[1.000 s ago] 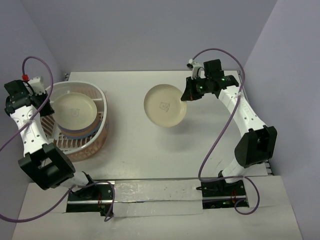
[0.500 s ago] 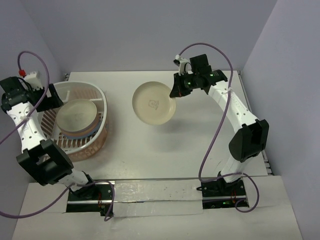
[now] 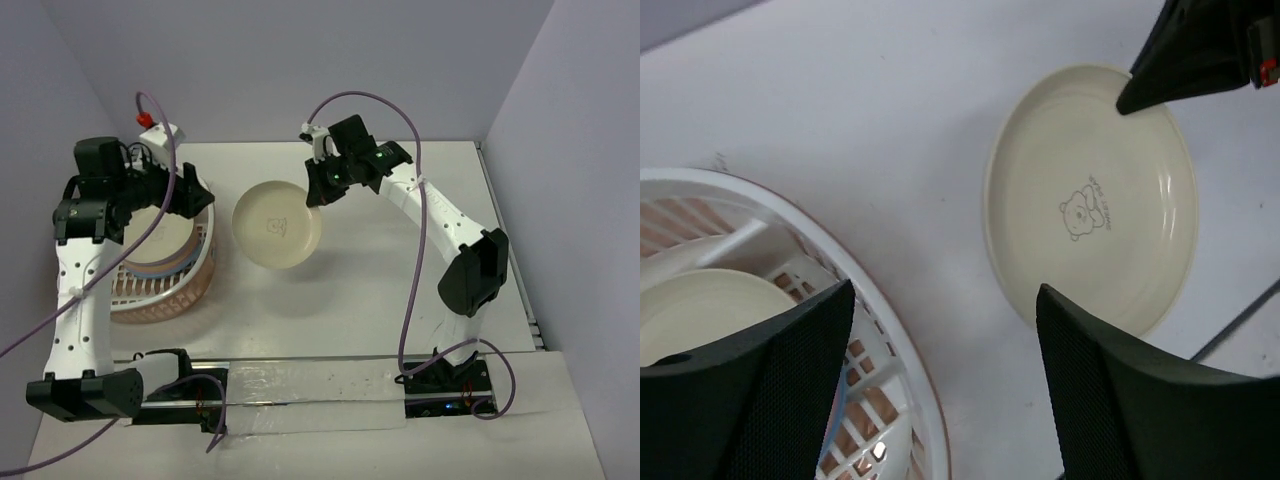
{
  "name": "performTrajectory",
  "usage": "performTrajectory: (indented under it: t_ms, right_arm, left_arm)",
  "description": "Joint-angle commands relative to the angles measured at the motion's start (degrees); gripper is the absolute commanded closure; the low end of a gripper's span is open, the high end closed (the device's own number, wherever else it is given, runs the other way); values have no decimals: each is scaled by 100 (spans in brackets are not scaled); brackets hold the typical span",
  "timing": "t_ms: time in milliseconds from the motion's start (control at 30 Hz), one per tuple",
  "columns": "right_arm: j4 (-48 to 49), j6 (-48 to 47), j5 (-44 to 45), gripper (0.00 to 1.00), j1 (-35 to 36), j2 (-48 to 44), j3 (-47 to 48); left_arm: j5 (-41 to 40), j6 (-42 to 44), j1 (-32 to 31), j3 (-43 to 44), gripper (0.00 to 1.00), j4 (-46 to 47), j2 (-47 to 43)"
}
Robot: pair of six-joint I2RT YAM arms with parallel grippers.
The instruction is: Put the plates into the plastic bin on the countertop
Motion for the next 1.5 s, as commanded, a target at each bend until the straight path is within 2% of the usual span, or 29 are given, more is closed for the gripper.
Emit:
performTrajectory:
  t_ms: [0, 200, 633, 667, 833, 900, 933, 967, 1000, 1033, 1067, 1100, 1200, 1267, 1300, 1367, 1467]
  right_arm:
    - [-55, 36, 114, 100, 161, -3, 331]
    - [-63, 36, 96, 100, 229, -37, 371]
    - [-19, 18, 50, 100, 291, -232, 243]
    - [-19, 24, 38, 100, 286, -238, 234]
    - [-2, 36, -20, 100, 291, -282, 231]
    - [-19, 36, -72, 99, 291, -286, 269]
    - [-19, 37, -108, 89, 291, -295, 284]
    - [-19, 44, -108, 66, 291, -309, 284]
    - [-19, 45, -108, 64, 291, -327, 284]
    - [-4, 52, -85, 21, 291, -375, 284]
    - [8, 53, -72, 7, 287, -414, 298]
    - [17, 52, -63, 0, 276, -452, 317]
    - [5, 45, -113, 0, 148, -583, 413]
    - [0, 62, -161, 0, -59, -697, 455]
    - [9, 69, -200, 0, -116, -708, 436]
    - [64, 123, -397, 0, -493, -872, 265]
    - [156, 159, -559, 0, -953, -1086, -63]
  left_arm:
    - [-269, -3, -716, -226, 22, -188, 153]
    - [-968, -148, -1509, -434, 29, -70, 370]
    - [-1829, -443, -1711, -618, 50, 211, 793]
    - [-1823, -452, -1711, -635, 55, 222, 805]
    - [-1645, -472, -1711, -668, 71, 173, 852]
    - [-1561, -557, -1711, -715, 91, 209, 844]
    - [-1574, -624, -1709, -729, 100, 217, 836]
    - [-1574, -646, -1695, -729, 100, 217, 829]
    - [-1582, -672, -1686, -729, 100, 217, 820]
    - [-1606, -729, -1631, -737, 100, 217, 796]
    - [-1557, -745, -1528, -728, 100, 193, 779]
    - [-1494, -752, -1386, -709, 100, 161, 768]
    - [-1100, -681, -628, -550, 100, -16, 794]
    - [-767, -520, 165, -350, 100, -228, 845]
    - [-735, -419, 245, -267, 100, -329, 869]
    - [-492, -174, 1230, 33, 100, -560, 1031]
    - [-359, 211, 2281, 399, 100, -877, 1390]
